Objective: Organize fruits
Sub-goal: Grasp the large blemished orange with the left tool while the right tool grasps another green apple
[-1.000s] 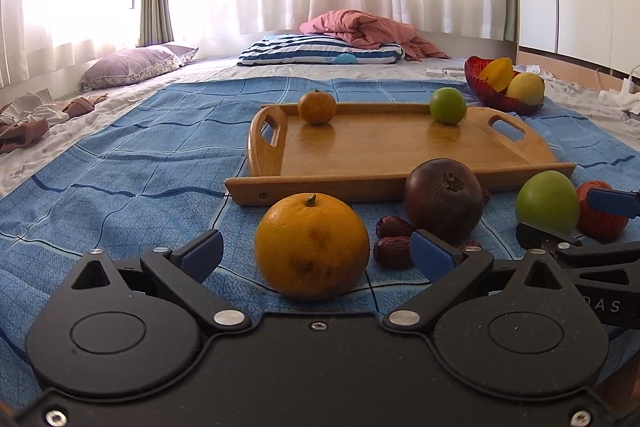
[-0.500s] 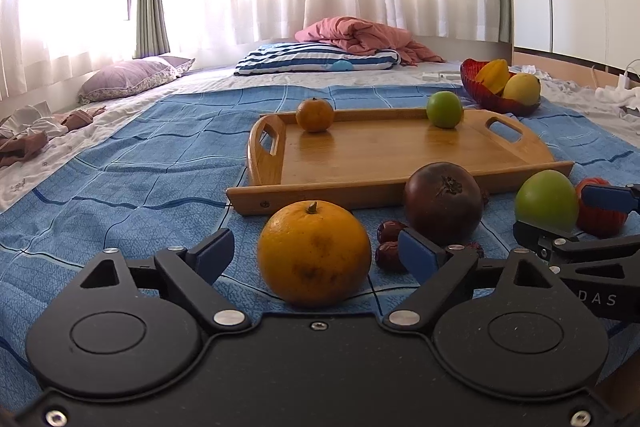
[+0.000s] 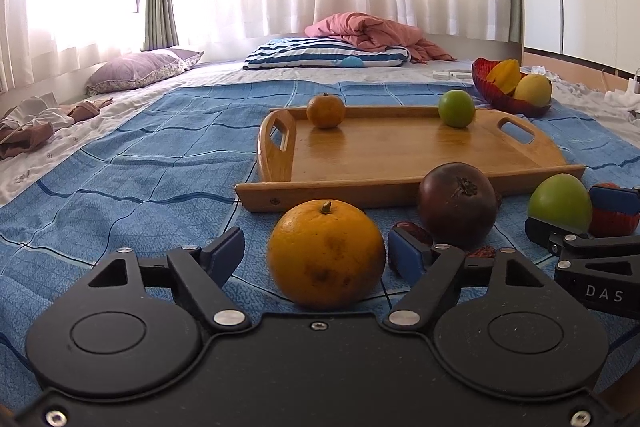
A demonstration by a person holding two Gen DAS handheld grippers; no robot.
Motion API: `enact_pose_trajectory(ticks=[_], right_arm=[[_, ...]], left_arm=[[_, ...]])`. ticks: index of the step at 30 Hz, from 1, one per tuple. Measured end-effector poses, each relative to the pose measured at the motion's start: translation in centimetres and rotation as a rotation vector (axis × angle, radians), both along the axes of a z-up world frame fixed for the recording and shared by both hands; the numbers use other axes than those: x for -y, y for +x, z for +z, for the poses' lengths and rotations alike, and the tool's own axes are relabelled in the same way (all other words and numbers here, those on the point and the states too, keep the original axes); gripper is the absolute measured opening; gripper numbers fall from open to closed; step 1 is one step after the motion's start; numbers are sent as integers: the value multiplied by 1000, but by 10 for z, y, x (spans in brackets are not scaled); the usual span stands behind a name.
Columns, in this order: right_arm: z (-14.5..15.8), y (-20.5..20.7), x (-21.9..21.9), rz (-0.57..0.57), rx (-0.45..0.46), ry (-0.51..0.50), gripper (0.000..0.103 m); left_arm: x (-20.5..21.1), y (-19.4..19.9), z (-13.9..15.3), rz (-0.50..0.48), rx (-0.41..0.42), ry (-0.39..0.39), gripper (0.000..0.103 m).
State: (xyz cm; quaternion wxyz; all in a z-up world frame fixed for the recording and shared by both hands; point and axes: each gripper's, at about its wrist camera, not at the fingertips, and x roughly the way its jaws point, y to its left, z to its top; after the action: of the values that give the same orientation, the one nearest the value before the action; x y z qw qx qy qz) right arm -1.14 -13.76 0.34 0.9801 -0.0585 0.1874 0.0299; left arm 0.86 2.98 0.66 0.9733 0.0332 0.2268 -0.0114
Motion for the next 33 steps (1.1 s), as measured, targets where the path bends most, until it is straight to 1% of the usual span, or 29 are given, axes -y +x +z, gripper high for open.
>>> enact_pose_trajectory(ticks=[5,12,33], right_arm=[[0,2,0,0,1,-1,88],[0,5,-1,-1,-3,-2,86],[-3,13,-3,-26,-16,-26,80]], left_arm=[[1,2,-2,-9,-10,11,73],[4,5,-6,-24,-29,15,65],[5,5,-7,-25,-20,19,65]])
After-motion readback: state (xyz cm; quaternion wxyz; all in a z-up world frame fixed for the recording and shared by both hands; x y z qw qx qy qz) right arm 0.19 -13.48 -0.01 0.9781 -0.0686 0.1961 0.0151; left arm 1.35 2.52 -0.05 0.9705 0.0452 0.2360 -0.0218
